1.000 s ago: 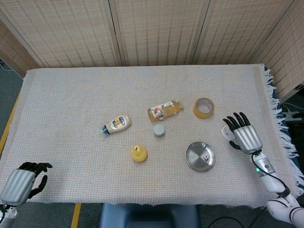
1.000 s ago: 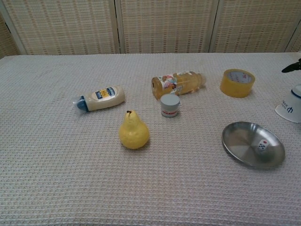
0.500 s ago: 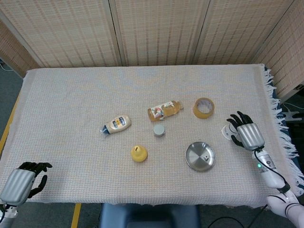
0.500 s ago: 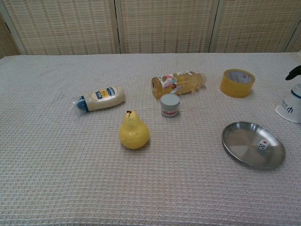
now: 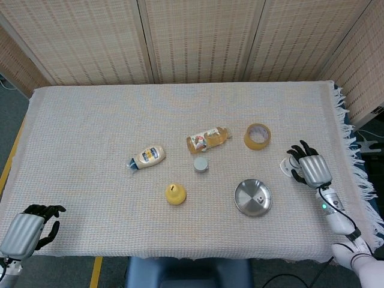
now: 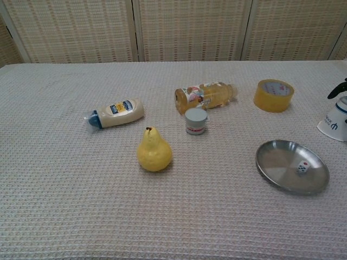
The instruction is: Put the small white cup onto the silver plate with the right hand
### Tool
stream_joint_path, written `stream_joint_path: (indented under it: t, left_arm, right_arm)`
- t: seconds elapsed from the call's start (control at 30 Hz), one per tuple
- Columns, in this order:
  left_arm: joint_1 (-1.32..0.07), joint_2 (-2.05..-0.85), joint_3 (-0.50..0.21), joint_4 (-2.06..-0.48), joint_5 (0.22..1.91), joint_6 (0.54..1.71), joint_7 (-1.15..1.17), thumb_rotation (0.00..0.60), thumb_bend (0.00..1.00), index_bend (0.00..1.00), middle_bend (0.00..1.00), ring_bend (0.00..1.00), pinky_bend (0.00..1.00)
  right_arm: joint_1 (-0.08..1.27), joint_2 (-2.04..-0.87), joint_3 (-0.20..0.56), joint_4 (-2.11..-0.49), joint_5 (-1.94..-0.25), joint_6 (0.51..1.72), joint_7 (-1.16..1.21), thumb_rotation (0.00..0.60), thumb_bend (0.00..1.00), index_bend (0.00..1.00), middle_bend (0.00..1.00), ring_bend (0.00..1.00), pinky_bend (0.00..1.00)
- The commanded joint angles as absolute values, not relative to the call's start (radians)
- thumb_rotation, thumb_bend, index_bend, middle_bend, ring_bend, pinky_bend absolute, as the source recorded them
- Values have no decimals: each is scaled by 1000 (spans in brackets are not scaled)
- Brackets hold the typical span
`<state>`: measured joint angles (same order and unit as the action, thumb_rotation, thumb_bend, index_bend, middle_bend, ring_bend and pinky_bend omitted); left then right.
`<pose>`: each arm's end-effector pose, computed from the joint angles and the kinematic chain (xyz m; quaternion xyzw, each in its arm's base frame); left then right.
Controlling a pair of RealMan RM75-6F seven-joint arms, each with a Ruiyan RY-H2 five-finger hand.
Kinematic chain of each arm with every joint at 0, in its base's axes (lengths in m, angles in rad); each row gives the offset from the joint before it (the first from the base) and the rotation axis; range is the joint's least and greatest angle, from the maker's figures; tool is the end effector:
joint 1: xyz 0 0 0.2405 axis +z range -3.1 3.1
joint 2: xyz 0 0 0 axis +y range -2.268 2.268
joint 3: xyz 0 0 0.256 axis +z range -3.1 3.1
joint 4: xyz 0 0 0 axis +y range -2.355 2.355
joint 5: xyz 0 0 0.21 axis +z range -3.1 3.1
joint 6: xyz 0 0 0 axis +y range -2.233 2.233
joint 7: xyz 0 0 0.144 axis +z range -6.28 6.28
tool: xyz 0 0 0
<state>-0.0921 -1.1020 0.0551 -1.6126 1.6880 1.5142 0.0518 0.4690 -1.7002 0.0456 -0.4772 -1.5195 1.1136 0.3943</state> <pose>-0.2935 0.1583 0.1439 -0.6747 -0.3450 -0.3811 0.5297 -0.3703 -0.3382 0.0629 0.6847 -0.3431 0.3205 0.5574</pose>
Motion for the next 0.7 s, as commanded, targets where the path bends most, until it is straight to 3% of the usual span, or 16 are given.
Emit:
stream_joint_path:
  t: [0.03, 0.23, 0.47, 0.7]
  left_arm:
    - [-92, -1102, 55, -1613, 1688, 1514, 51, 600, 514, 375, 469, 423, 381]
    - [-92, -1101, 55, -1613, 1688, 1514, 50, 600, 514, 375, 470, 423, 381]
    - [-92, -1101, 54, -1613, 1687, 1514, 50, 600, 514, 375, 470, 423, 381]
    - [-93, -1101, 54, -1613, 1688, 1515, 49, 600, 514, 375, 470, 423, 381]
  right_arm:
    - [471, -1726, 44, -441, -1518, 1109, 411, 600, 306, 280, 197, 57, 329]
    - [470, -1762, 45, -381, -1515, 1114, 425, 600, 306, 339, 273, 145, 464]
    - [464, -1798, 65, -331, -1503, 1177, 427, 600, 306, 515, 457, 369, 678]
    - [458, -1793, 71, -356, -1509, 1261, 436, 600, 306, 574, 503, 420, 726]
